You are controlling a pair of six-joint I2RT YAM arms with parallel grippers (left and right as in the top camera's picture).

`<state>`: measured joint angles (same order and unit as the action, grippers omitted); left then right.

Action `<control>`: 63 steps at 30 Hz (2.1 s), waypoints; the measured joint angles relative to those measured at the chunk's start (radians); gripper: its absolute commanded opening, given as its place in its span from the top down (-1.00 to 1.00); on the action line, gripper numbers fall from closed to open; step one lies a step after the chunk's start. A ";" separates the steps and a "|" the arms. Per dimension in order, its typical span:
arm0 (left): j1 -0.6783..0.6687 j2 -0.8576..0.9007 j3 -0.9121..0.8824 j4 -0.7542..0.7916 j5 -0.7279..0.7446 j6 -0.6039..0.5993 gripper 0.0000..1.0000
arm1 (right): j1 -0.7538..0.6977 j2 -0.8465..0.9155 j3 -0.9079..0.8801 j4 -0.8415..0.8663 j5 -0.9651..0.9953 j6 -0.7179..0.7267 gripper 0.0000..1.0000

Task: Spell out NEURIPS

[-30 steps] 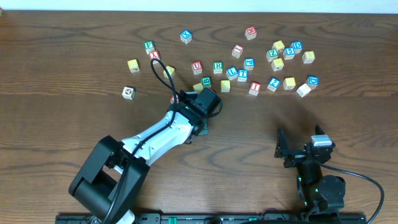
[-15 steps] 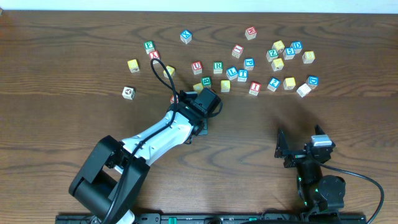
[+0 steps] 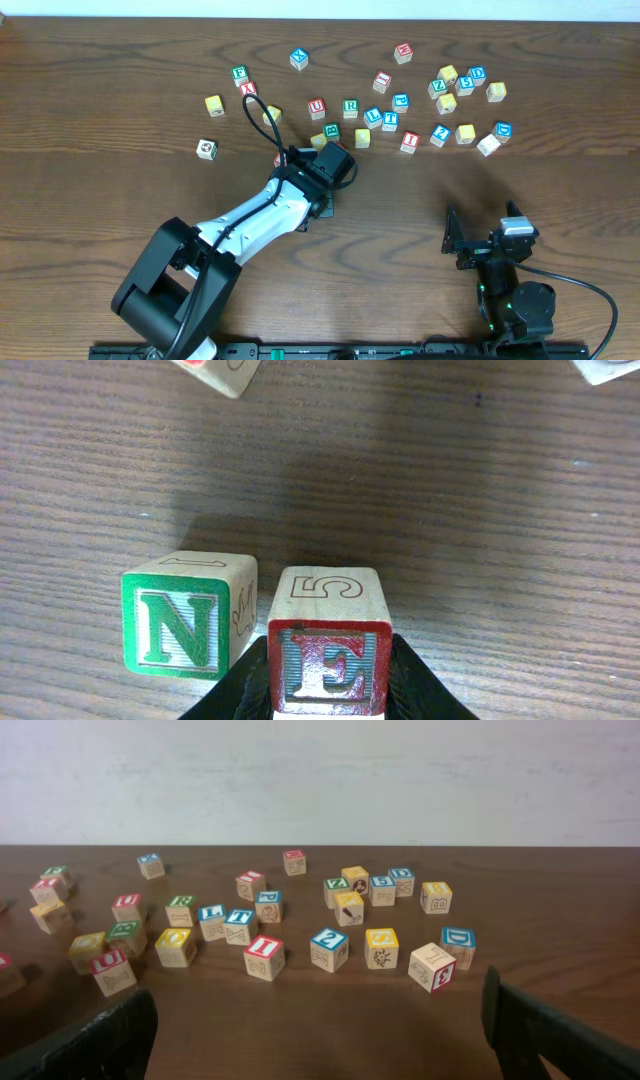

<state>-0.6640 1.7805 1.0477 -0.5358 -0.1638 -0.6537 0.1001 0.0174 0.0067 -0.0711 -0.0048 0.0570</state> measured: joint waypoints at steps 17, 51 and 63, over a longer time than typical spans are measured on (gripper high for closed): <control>0.000 0.001 -0.009 0.006 -0.003 0.000 0.82 | 0.000 0.000 0.000 0.000 0.000 0.000 -0.98; 0.000 0.002 -0.009 0.016 -0.003 0.003 0.55 | 0.000 0.000 0.000 0.000 0.000 0.000 -0.99; 0.000 0.006 -0.009 0.018 -0.003 0.005 0.22 | 0.000 0.000 0.000 0.000 0.000 0.000 -0.99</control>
<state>-0.6640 1.7863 1.0386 -0.5182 -0.1673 -0.6487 0.1001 0.0174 0.0067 -0.0711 -0.0048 0.0570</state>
